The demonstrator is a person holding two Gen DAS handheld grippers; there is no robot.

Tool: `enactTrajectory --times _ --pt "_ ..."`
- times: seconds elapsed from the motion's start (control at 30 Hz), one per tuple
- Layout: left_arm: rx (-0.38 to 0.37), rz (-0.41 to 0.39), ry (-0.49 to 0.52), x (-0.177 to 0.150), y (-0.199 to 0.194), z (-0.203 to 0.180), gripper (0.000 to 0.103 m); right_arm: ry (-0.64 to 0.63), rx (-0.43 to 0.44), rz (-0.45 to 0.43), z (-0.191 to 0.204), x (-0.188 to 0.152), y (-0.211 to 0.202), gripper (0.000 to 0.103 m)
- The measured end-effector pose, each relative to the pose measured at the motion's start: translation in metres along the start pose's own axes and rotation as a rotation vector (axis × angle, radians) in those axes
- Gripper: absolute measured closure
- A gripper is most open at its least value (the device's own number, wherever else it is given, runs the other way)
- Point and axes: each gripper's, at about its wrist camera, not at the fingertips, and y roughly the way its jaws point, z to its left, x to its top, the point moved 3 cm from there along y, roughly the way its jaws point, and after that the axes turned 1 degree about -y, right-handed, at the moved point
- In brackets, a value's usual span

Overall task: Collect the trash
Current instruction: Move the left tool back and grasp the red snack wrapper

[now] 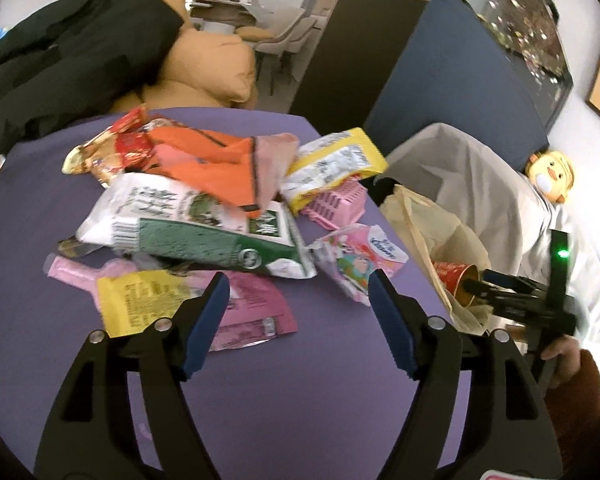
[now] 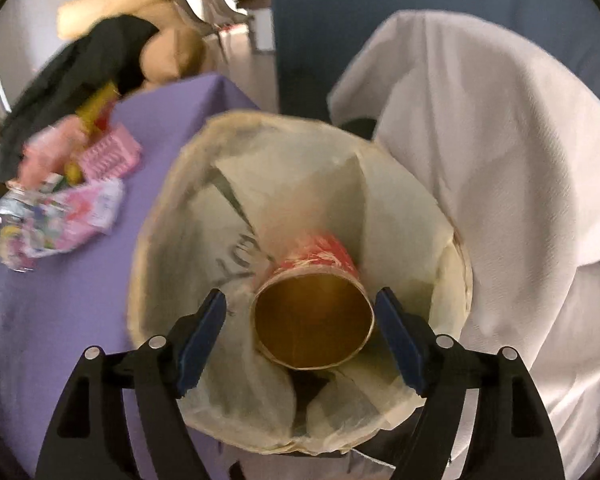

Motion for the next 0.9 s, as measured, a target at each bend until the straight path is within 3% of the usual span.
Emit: enactTrajectory --times 0.27,0.37,0.5,0.6,0.73,0.9 --pt "0.043 -0.030 -0.029 0.001 -0.011 0.022 0.035 -0.055 -0.005 -0.083 0.022 0.019 -0.036 0.030" --pt "0.072 -0.042 -0.039 0.001 -0.015 0.036 0.035 -0.072 0.026 -0.107 0.034 0.023 -0.042 0.030" --pt "0.113 -0.054 -0.072 -0.001 -0.021 0.058 0.035 -0.098 0.146 -0.097 0.063 0.030 -0.036 0.030" --pt "0.126 -0.064 -0.097 -0.001 -0.025 0.071 0.035 -0.150 0.155 -0.103 0.089 0.032 -0.032 0.030" --pt "0.130 -0.091 -0.081 0.014 -0.027 0.090 0.035 -0.203 0.170 -0.106 0.115 0.036 -0.027 0.030" --pt "0.113 -0.139 -0.062 0.064 -0.015 0.128 0.035 -0.265 0.158 -0.130 0.131 0.045 -0.023 0.030"
